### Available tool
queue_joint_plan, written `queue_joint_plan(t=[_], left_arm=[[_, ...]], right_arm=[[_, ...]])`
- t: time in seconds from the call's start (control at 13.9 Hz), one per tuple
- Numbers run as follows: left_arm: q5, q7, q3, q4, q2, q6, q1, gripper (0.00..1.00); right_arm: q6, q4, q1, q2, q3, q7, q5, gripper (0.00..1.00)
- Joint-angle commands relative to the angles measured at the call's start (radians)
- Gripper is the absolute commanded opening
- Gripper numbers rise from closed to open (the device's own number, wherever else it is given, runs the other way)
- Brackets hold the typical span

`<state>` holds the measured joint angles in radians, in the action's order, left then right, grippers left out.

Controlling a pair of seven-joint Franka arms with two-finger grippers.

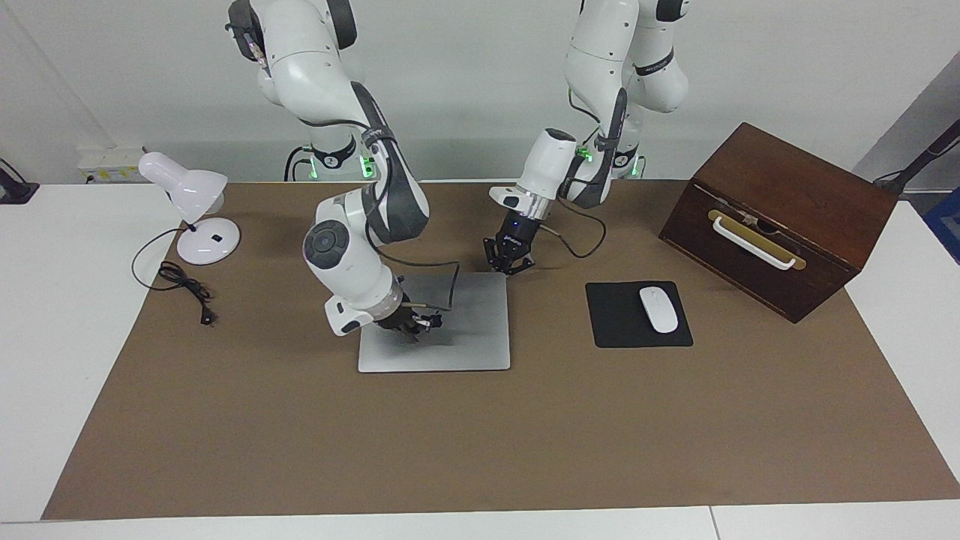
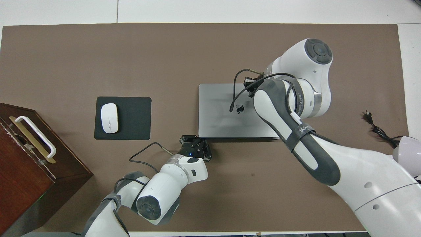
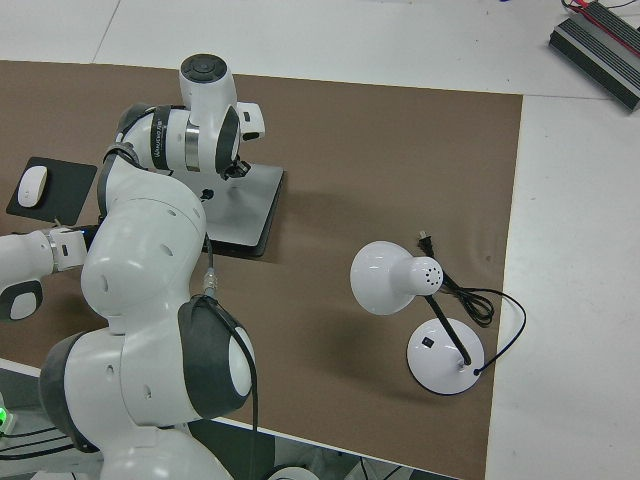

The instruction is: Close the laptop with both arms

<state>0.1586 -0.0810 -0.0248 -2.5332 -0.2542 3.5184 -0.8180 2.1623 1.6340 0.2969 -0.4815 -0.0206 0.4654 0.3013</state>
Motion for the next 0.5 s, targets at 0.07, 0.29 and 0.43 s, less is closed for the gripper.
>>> queue_joint_plan(t=[0.07, 0.29, 0.43], left_arm=[[0.002, -0.014, -0.017, -0.049, -0.037, -0.015, -0.015, 0.00], [0.012, -0.011, -0.017, -0.039, -0.037, -0.015, -0.009, 0.00], [0.015, 0.016, -0.015, -0.027, -0.031, -0.015, -0.004, 0.00]], right_arm=[[0.149, -0.082, -0.074, -0.005, 0.008, -0.045, -0.180, 0.00], [0.261, -0.150, -0.146, -0.046, 0.005, -0.239, -0.272, 0.83], [0.199, -0.233, -0.206, -0.052, 0.005, -0.335, -0.318, 1.00]])
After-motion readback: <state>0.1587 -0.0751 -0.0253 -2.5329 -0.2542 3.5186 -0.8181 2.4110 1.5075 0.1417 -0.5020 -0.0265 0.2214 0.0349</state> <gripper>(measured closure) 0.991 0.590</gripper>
